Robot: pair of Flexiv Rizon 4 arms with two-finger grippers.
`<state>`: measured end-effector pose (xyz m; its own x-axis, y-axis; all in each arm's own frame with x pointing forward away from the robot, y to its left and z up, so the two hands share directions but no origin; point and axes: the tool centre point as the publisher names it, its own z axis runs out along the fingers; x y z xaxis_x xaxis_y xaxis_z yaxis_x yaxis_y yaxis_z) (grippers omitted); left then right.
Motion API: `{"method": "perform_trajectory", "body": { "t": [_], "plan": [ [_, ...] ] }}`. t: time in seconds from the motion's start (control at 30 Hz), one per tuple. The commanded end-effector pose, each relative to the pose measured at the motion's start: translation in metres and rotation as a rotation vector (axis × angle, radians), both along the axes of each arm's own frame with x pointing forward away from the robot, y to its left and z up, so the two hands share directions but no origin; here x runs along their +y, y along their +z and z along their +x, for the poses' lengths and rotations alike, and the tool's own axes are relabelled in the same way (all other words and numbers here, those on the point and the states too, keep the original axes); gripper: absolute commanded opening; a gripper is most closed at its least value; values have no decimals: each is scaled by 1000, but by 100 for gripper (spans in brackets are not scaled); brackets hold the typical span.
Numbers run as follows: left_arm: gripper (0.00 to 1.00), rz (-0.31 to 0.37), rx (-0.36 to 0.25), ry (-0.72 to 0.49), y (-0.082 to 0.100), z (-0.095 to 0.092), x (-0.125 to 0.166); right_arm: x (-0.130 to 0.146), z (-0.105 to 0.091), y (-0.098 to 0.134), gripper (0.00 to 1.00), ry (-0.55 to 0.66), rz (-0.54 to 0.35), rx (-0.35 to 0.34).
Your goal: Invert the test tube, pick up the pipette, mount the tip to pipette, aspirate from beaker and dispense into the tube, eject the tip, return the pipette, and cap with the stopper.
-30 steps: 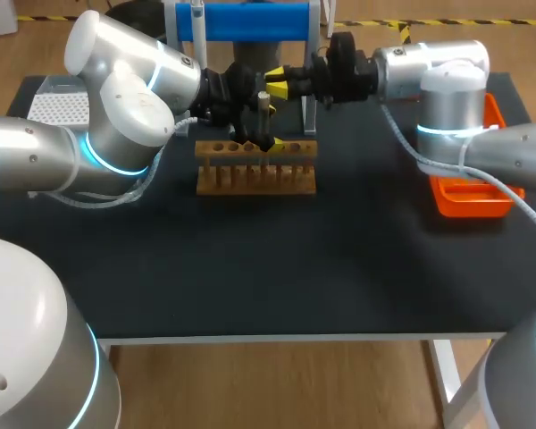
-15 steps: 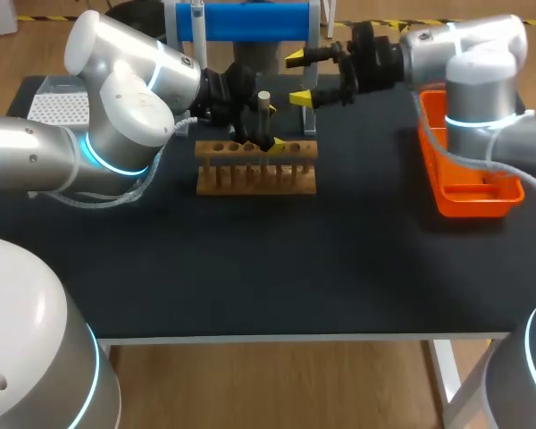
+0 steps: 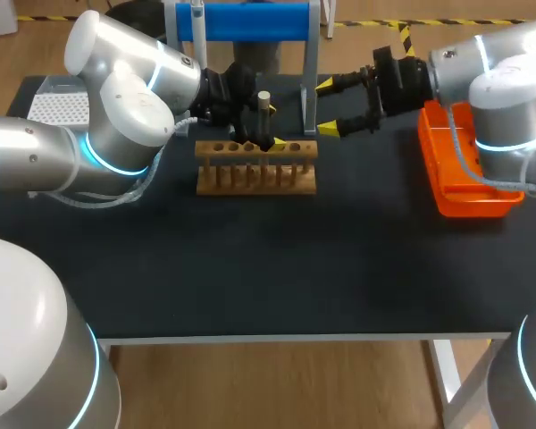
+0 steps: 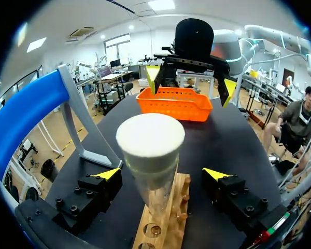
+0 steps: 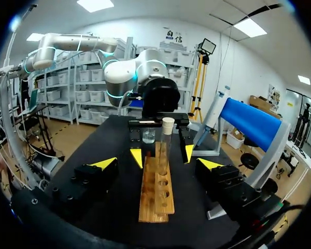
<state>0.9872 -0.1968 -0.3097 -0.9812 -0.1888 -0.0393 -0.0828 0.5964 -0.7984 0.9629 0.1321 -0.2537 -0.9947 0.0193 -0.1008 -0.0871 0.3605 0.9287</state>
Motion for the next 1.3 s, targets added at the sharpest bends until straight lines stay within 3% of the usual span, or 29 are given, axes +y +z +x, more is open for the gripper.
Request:
{"method": "perform_trajectory", "body": {
  "t": [0.03,0.37,0.97,1.3],
  "plan": [
    [100,1,3,-2,0,0,0,0,-4,2,100,-18,-3,-6],
    [100,8,2,4,1,0,3,0,-4,2,100,-18,-3,-6],
    [100,99,-20,127,12,-9,49,0,-4,2,100,-18,-3,-6],
    [100,89,-28,201,14,-10,75,0,-4,2,100,-18,-3,-6]
  ]
}}
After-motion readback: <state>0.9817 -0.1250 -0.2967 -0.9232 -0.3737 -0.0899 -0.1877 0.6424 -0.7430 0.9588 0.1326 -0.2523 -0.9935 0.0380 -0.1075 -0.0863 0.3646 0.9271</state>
